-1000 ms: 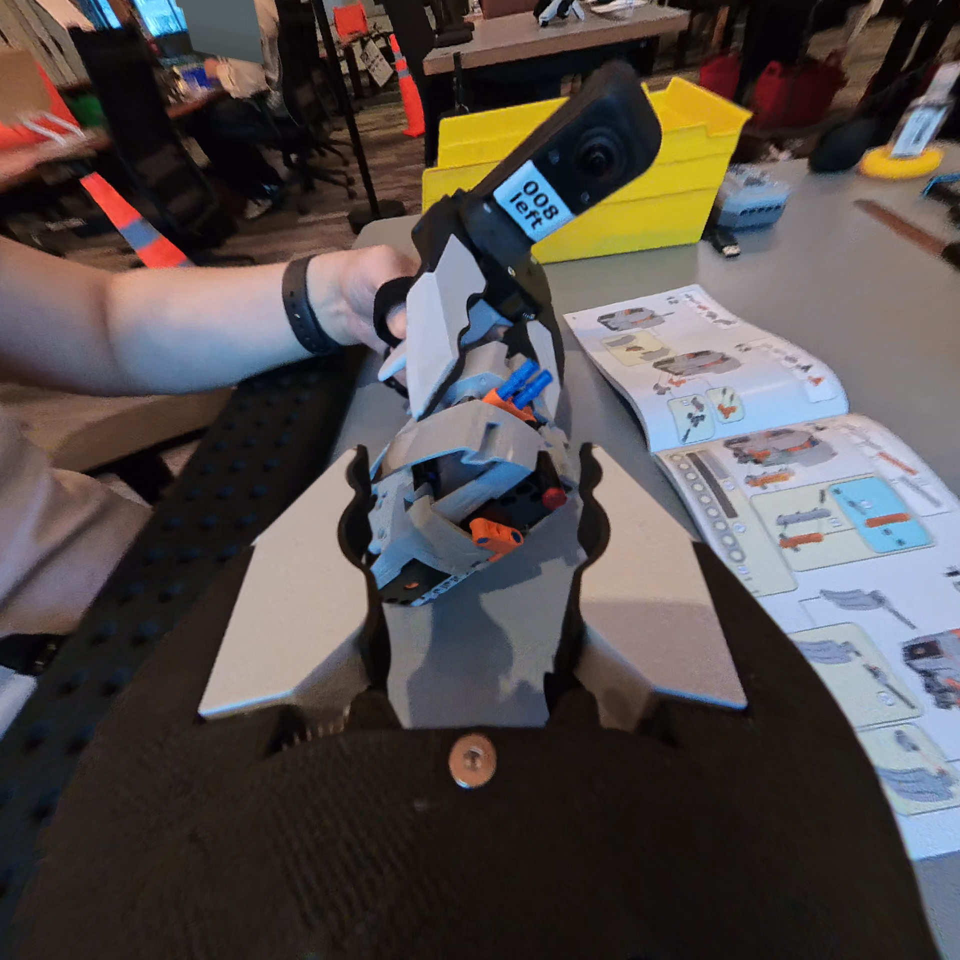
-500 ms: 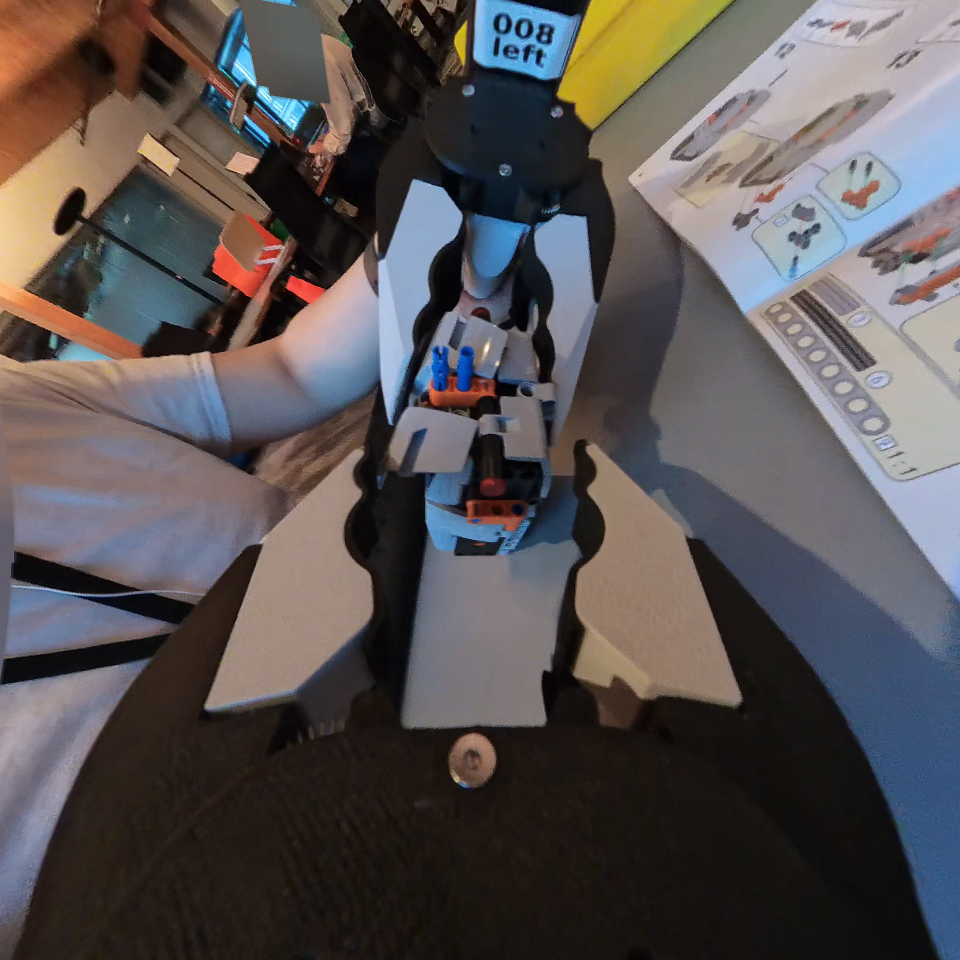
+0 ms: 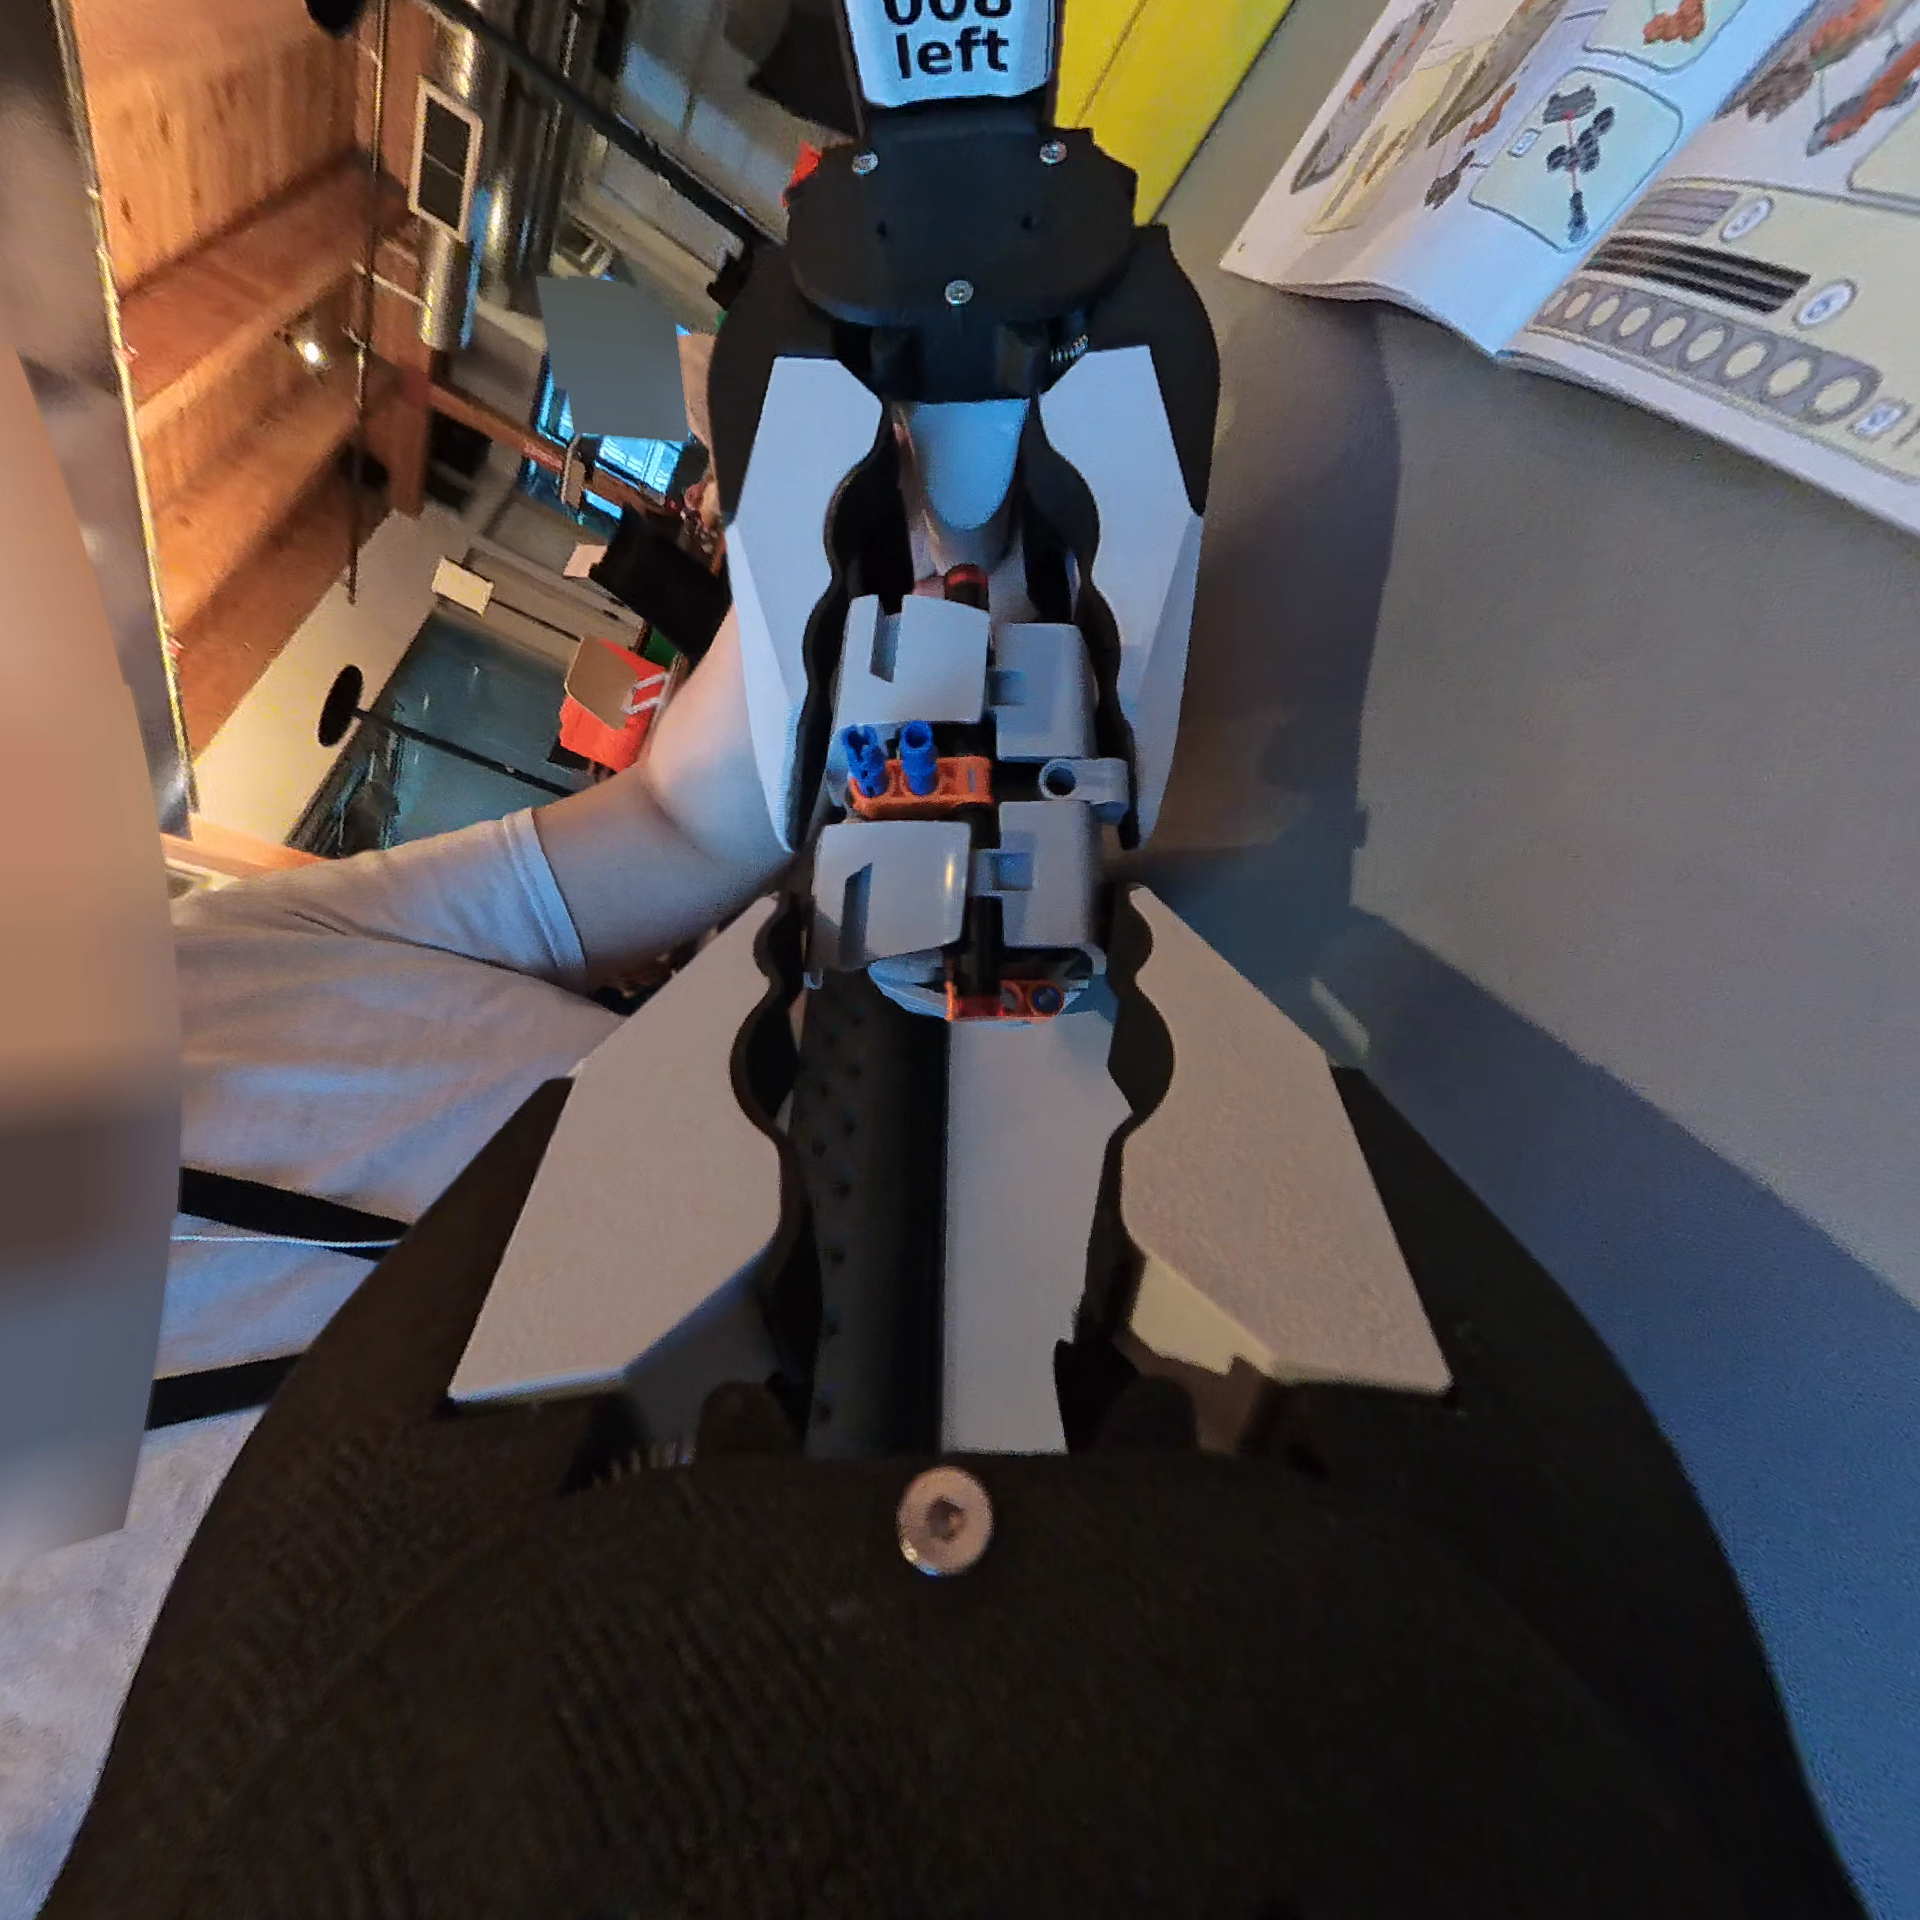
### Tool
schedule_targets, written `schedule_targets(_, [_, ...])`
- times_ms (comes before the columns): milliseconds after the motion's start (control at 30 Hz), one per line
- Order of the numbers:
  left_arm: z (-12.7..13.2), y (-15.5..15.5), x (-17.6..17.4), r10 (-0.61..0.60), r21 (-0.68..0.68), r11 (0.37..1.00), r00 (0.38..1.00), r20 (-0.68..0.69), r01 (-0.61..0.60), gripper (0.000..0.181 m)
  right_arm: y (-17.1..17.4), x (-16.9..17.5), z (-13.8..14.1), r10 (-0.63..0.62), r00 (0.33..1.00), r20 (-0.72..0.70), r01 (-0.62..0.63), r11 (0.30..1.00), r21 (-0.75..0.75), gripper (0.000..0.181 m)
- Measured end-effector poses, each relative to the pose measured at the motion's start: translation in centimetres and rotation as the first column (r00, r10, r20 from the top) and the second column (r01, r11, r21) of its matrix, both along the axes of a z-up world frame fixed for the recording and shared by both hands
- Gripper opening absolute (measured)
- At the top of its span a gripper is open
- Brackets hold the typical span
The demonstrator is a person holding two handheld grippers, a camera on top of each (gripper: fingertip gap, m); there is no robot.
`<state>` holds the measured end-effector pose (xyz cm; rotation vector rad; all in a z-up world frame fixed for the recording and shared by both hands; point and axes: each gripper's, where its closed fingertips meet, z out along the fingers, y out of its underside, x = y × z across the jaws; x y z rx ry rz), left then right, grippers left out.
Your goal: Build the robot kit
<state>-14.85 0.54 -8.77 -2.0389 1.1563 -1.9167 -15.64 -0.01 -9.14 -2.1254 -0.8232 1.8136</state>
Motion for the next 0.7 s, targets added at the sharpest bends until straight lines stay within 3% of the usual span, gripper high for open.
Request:
schedule_targets(433, [-0.5, -1.0, 1.0, 0.039, -0.143, 0.989, 0.995, 0.097, -0.024, 0.073, -1.6, 1.0, -1.4, -0.102, 0.994, -0.033, 0.100, 0.993, -0.061, 0.050])
schedule_targets(633, [-0.7, 0.2, -1.1, 0.199, -0.020, 0.980, 0.974, 0.108, -0.198, 0.074, -1.8, 0.9, -1.7, -0.119, 0.993, -0.025, 0.118, 0.993, -0.028, 0.049])
schedule_targets(700, [-0.7, -0.3, -1.6, 0.204, -0.003, 0.979, 0.972, 0.114, -0.205, 0.073, -1.7, 1.0, -1.7, -0.127, 0.991, -0.032, 0.126, 0.991, -0.035, 0.049])
